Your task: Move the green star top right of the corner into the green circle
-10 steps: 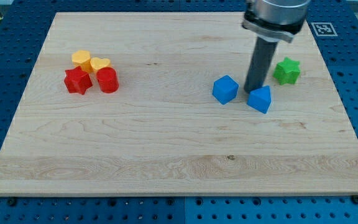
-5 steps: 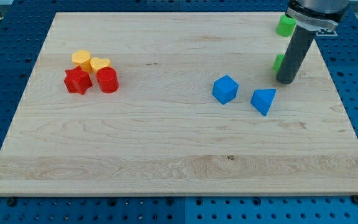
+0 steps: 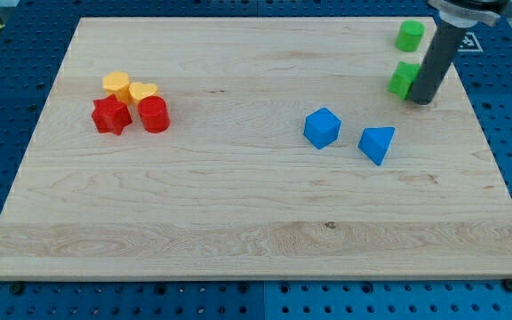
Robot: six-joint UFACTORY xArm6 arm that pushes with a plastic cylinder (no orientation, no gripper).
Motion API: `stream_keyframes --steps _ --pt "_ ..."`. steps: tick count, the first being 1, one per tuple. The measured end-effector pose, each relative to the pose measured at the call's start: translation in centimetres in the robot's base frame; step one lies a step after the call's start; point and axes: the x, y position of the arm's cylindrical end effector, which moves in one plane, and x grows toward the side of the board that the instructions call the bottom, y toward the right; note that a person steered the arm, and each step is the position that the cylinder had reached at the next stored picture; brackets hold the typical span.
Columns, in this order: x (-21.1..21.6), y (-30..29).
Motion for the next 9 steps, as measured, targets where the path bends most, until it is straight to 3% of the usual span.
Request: stream_keyframes --steps 2,5,7,9 --pt "-0.9 -1.9" --pt "-2.4 4.7" --pt "-1.6 -0.3" --pt "-2.8 -0.1"
